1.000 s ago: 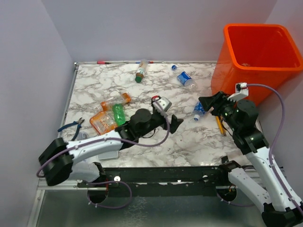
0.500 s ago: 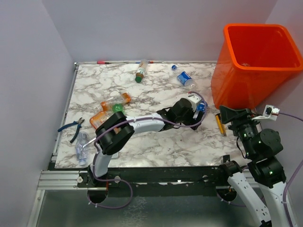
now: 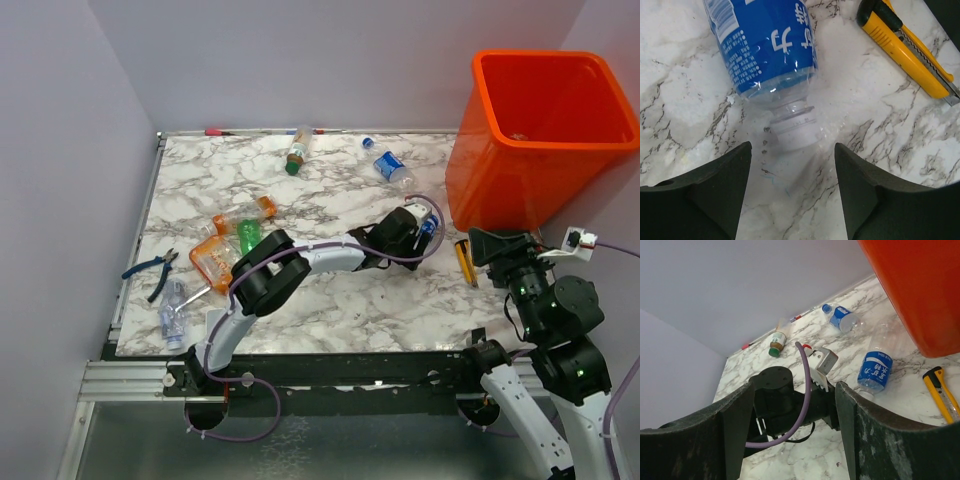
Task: Put the plastic bottles in the bin
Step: Pick up the plastic bottle at the center of the board.
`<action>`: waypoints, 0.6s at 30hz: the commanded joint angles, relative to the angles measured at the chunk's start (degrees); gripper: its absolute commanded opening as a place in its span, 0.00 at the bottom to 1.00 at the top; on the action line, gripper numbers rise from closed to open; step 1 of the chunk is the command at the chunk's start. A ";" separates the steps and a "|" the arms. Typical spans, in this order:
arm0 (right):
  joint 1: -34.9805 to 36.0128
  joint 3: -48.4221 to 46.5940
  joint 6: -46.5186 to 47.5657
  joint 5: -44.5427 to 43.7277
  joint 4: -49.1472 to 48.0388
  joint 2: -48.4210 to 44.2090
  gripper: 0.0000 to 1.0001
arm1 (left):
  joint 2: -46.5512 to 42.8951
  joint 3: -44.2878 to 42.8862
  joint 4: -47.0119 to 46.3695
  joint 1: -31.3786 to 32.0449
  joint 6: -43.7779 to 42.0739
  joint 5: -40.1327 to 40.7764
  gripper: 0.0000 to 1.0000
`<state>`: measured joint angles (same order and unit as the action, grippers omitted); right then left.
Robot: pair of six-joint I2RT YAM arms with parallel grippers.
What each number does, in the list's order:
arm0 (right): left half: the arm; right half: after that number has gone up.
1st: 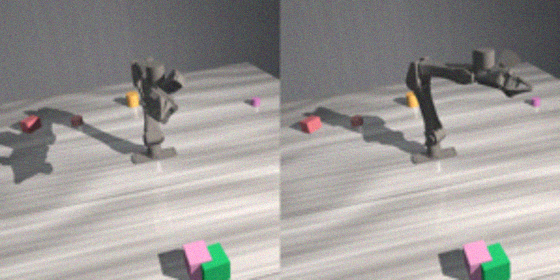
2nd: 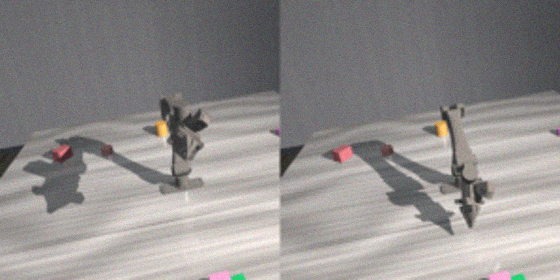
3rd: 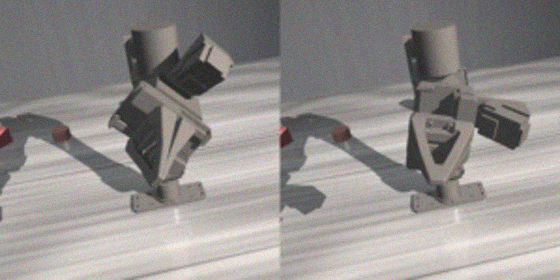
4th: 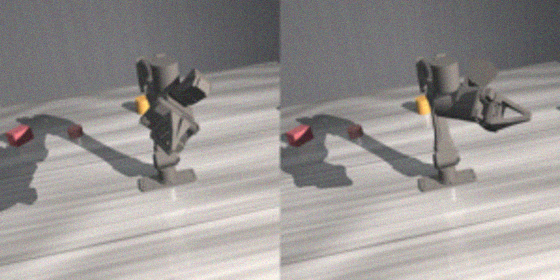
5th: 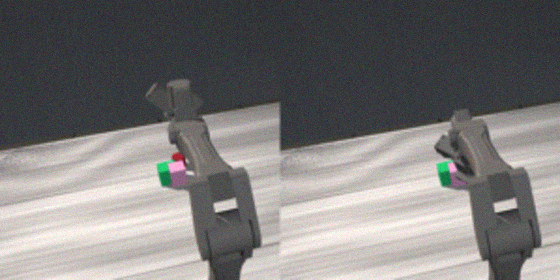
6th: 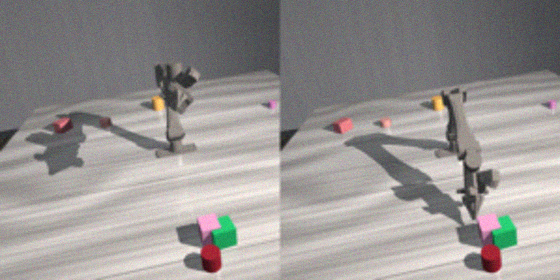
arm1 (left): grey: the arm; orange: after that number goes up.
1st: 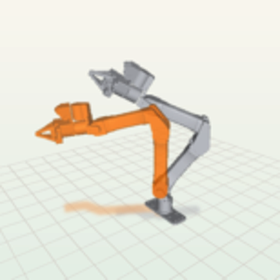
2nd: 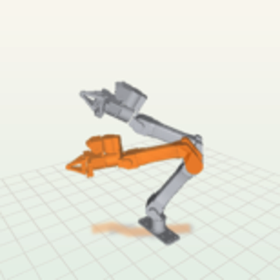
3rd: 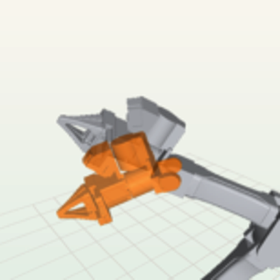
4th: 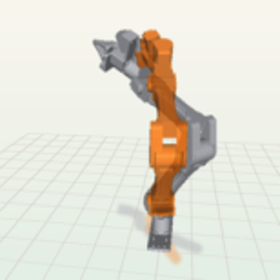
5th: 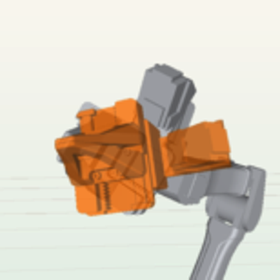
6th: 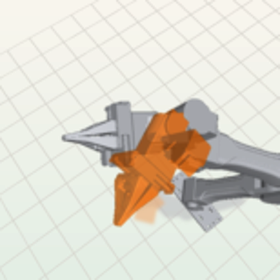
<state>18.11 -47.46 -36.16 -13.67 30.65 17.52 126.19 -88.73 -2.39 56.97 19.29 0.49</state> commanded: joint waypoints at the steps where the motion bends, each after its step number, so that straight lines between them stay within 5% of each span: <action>1: 0.32 -1.24 -0.08 -0.64 2.03 0.39 0.70 | 2.20 -4.11 0.87 -0.60 0.06 0.55 0.68; 7: 0.33 -0.46 -0.66 -0.52 2.13 -0.09 0.70 | 3.69 -5.43 1.08 -0.97 -0.04 0.45 0.61; 18: 0.35 -0.48 -0.75 -0.27 2.96 -0.29 0.70 | 6.08 -8.26 1.60 -1.25 -1.21 -0.48 0.24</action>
<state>18.11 -47.72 -36.47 -13.65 31.73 17.61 130.91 -95.24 -1.04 55.83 19.03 0.47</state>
